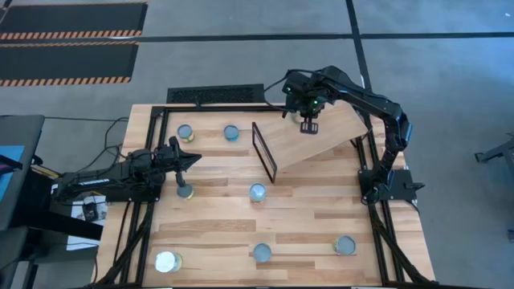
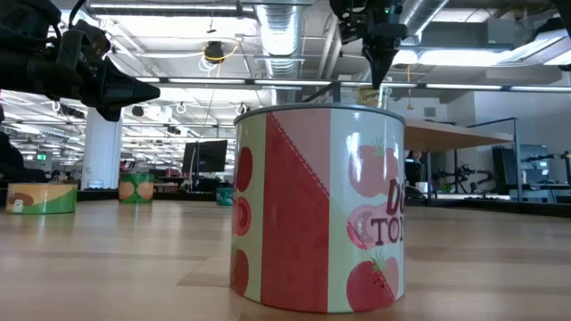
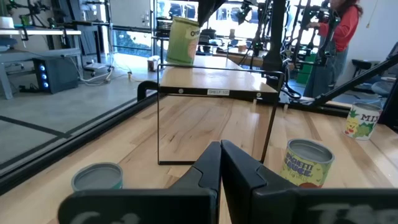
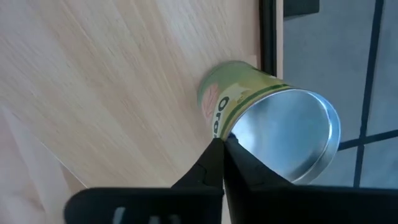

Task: Pick and place cans onto a shelf
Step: Put the canned oranges on the shelf

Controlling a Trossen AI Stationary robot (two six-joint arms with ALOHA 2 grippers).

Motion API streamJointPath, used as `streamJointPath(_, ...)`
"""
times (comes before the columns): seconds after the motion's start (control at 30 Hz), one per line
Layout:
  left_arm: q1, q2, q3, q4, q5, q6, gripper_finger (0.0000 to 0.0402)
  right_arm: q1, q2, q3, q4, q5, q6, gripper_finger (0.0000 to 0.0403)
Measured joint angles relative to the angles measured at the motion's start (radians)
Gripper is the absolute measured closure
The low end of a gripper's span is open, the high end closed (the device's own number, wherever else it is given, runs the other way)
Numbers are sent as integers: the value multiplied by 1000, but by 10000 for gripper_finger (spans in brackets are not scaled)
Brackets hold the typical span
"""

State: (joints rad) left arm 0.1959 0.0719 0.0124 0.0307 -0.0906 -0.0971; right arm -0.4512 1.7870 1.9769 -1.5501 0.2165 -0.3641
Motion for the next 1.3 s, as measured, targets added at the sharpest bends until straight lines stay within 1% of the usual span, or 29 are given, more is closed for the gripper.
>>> streamJointPath(0.2, 0, 0, 0, 0, 0, 0, 401, 7, 1, -1, 7, 22, 4, 351)
streamJointPath(0.4, 0, 0, 0, 0, 0, 0, 401, 6, 1, -1, 36, 22, 7, 339)
streamJointPath(0.7, 0, 0, 0, 0, 0, 0, 401, 7, 1, -1, 59, 21, 12, 337)
streamJointPath(0.9, 0, 0, 0, 0, 0, 0, 401, 7, 1, -2, 68, -5, 15, 337)
streamJointPath(1.3, 0, 0, 0, 0, 0, 0, 401, 7, 1, -2, 70, -6, 15, 337)
